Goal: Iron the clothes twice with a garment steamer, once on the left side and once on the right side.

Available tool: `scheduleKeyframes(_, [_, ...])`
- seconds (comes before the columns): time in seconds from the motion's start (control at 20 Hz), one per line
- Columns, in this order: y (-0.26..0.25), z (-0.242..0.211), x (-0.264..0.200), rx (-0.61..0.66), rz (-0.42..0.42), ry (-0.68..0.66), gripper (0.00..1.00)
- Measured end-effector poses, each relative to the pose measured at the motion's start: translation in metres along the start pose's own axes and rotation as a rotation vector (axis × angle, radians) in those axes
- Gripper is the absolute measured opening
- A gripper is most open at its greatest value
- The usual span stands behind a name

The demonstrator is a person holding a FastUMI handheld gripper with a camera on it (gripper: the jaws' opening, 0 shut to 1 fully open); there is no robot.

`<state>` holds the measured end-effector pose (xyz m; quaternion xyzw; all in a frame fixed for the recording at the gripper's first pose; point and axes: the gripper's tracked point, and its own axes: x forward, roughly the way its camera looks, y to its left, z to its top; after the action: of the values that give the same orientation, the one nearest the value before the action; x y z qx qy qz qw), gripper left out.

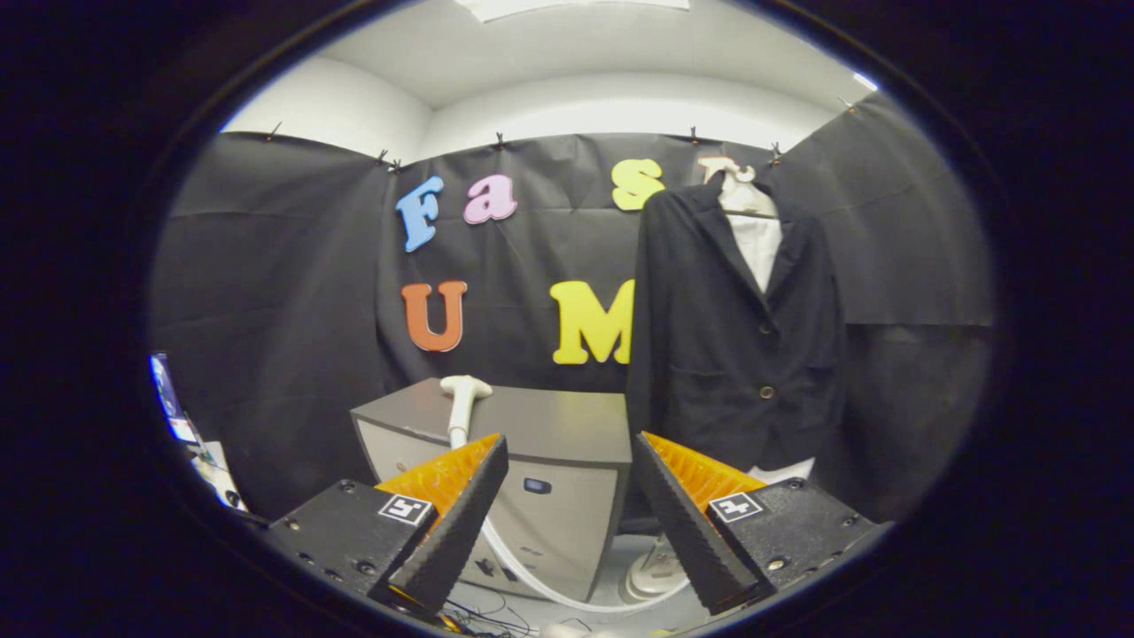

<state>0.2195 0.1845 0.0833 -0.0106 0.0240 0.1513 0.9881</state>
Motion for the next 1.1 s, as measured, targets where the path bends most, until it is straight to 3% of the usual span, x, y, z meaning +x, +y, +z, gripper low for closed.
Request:
scheduleKeyframes(0.4, [0.092,-0.007,0.147,-0.08,0.211,0.098,0.99])
scheduleKeyframes(0.6, [0.123,-0.02,0.206,-0.104,0.268,0.152,0.98])
scheduleKeyframes(0.95, [0.151,-0.056,0.283,-0.159,0.288,0.267,0.98])
scheduleKeyframes(1.1, [0.158,-0.075,0.304,-0.161,0.289,0.334,0.86])
